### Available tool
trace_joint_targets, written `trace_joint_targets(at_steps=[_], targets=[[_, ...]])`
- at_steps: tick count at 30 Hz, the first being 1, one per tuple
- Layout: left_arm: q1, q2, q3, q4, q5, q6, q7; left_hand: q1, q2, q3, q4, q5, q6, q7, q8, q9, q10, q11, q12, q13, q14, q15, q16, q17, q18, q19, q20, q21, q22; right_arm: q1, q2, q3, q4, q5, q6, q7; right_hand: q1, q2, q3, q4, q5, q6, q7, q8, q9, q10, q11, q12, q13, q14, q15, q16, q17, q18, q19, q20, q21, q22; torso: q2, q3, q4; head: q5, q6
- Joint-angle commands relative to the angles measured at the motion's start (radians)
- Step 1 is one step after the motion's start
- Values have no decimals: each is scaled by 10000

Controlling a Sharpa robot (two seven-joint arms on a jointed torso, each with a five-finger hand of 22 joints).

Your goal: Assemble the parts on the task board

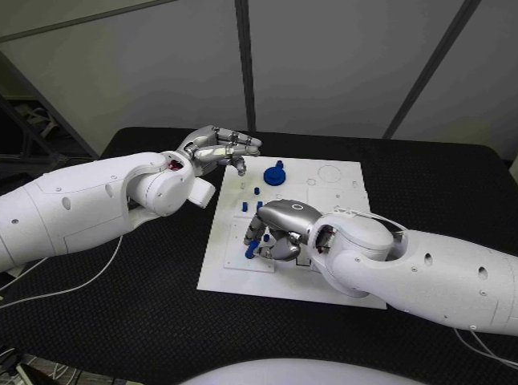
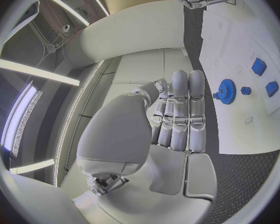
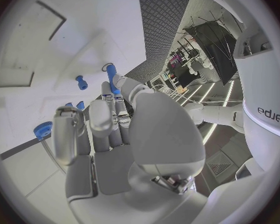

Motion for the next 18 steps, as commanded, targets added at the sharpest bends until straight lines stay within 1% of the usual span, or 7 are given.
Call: trace_joint_targets(at_steps=[1, 6, 11, 13, 18], targets=[[13, 9, 4, 3, 96, 130, 0, -13, 124, -11, -62, 40, 31, 58, -35, 17, -78, 8, 66, 16, 1, 29, -40, -16, -176, -11, 36, -53, -9, 6, 31, -1, -22, -573, 223, -157, -63, 74, 9, -62, 36, 37, 43, -5, 9, 13, 43, -63, 3, 12, -71, -14, 9, -142, 358, -58, 41, 1475, 9, 0, 3, 0, -4], [13, -4, 3, 6, 96, 129, -6, -13, 124, -11, -62, 40, 31, 58, -35, 17, -78, 8, 66, 16, 1, 29, -40, -16, -176, -11, 36, -53, -9, 0, 43, -3, -26, -990, 206, -419, -76, 68, 4, -62, 38, 35, 46, -10, 10, 11, 46, -71, 3, 11, -68, -18, -1, -141, 355, -57, 37, 1471, 3, -7, 2, 4, -14], [13, -19, 2, 7, 96, 132, -13, -13, 124, -11, -62, 40, 31, 58, -35, 17, -78, 8, 66, 16, 1, 29, -40, -16, -176, -11, 36, -53, -9, -4, 11, -3, 17, -1186, 242, -536, -81, 69, 3, -60, 39, 36, 46, -12, 11, 11, 47, -74, 3, 13, -68, -12, 8, -142, 357, -57, 40, 1475, 2, -1, -1, 23, -30], [13, -24, 1, 4, 96, 134, -16, -13, 124, -11, -62, 40, 31, 58, -35, 17, -78, 8, 66, 16, 1, 29, -40, -16, -176, -11, 36, -53, -9, -5, 1, -3, 41, -1222, 295, -550, -84, 71, 4, -60, 40, 37, 46, -12, 12, 13, 46, -76, 3, 14, -67, -6, 16, -143, 359, -57, 43, 1478, -4, -1, -4, 33, -52], [13, -29, 1, -9, 96, 136, -19, -13, 124, -11, -62, 40, 31, 58, -35, 17, -78, 8, 66, 16, 1, 29, -40, -16, -176, -11, 36, -53, -9, -9, 57, -3, 81, -1262, 452, -566, -84, 71, 4, -60, 40, 37, 46, -12, 12, 13, 46, -76, 3, 14, -67, -6, 16, -143, 359, -57, 43, 1478, -2, -4, -3, 34, -44]])
